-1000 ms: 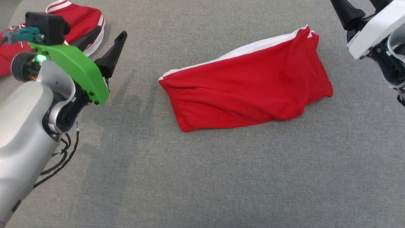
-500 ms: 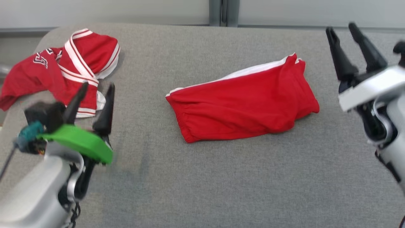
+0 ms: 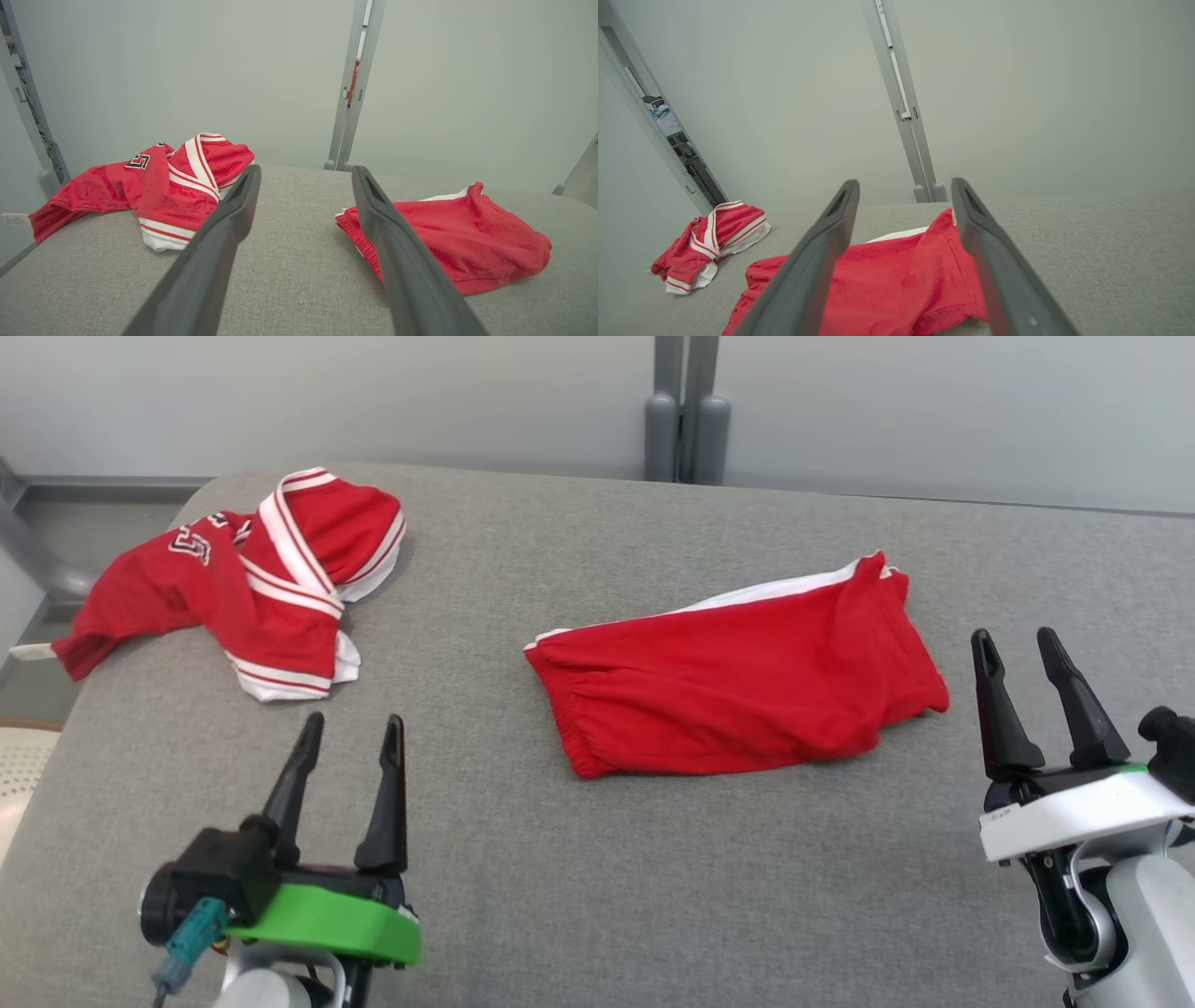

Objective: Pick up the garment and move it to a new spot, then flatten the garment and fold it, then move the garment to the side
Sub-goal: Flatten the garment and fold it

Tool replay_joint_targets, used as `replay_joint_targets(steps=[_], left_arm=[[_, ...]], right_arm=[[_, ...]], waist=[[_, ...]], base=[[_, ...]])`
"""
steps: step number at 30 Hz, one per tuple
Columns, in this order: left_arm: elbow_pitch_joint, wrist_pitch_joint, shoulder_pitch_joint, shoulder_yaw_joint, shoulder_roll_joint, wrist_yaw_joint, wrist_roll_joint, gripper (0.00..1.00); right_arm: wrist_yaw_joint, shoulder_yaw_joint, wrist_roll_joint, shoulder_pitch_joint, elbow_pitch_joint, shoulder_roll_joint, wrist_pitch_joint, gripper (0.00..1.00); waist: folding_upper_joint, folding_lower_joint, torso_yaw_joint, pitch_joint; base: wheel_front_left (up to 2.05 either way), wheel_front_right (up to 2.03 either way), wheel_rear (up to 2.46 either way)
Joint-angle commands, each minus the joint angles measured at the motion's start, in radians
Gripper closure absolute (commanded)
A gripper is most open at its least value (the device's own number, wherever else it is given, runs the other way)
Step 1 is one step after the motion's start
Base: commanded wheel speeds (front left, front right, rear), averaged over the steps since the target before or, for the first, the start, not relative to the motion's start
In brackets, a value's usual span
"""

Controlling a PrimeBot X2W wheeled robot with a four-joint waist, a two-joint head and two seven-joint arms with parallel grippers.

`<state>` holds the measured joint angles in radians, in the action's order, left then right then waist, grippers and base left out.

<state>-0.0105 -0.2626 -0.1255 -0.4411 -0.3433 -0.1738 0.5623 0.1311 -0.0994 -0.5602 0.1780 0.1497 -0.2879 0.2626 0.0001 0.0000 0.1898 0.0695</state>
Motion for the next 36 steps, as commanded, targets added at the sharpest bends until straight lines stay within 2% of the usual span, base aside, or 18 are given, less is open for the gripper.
replay_joint_targets(steps=[1, 5, 8, 12, 15, 19, 30, 36], left_arm=[[-0.002, -0.003, 0.032, 0.023, 0.022, 0.02, -0.025, 0.0], [-0.015, -0.003, 0.066, 0.077, 0.096, 0.088, -0.087, 0.0], [-0.029, -0.003, 0.078, 0.111, 0.142, 0.135, -0.125, 0.0], [-0.05, -0.003, 0.076, 0.142, 0.189, 0.188, -0.174, 0.0], [-0.062, -0.003, 0.069, 0.162, 0.217, 0.22, -0.191, 0.0], [-0.078, -0.002, 0.059, 0.18, 0.238, 0.248, -0.223, 0.0], [-0.094, -0.002, 0.017, 0.194, 0.277, 0.288, -0.258, 0.0], [-0.103, -0.002, 0.006, 0.201, 0.286, 0.296, -0.266, 0.0]], right_arm=[[-0.001, 0.01, 0.009, -0.016, -0.008, 0.008, 0.003, 0.0], [-0.001, 0.025, 0.03, -0.013, 0.0, -0.001, 0.003, 0.0], [-0.001, 0.027, 0.04, 0.027, 0.047, -0.033, 0.003, 0.0], [-0.001, -0.002, 0.024, 0.1, 0.166, -0.102, 0.001, 0.0], [-0.001, -0.047, 0.013, 0.183, 0.268, -0.164, -0.039, 0.0], [-0.001, -0.095, -0.043, 0.264, 0.407, -0.219, -0.142, 0.0], [-0.001, -0.193, -0.214, 0.497, 0.669, -0.323, -0.584, 0.0], [0.0, -0.214, -0.267, 0.562, 0.763, -0.311, -0.699, 0.0]], waist=[[-0.0001, 0.0, 0.03, 0.006], [-0.0001, 0.0, 0.065, 0.019], [-0.0001, 0.0, 0.098, 0.034], [-0.0001, 0.0, 0.144, 0.061], [-0.0001, 0.0, 0.18, 0.084], [-0.0001, 0.0, 0.224, 0.116], [-0.0001, 0.0, 0.301, 0.212], [-0.0001, 0.0, 0.314, 0.247]], base=[[0.0, 0.0, 0.0], [0.0, 0.0, 0.0], [0.0, 0.0, 0.0], [0.0, 0.0, 0.0], [0.0, 0.0, 0.0], [0.0, 0.0, 0.0], [0.0, 0.0, 0.0], [0.0, 0.0, 0.0]])
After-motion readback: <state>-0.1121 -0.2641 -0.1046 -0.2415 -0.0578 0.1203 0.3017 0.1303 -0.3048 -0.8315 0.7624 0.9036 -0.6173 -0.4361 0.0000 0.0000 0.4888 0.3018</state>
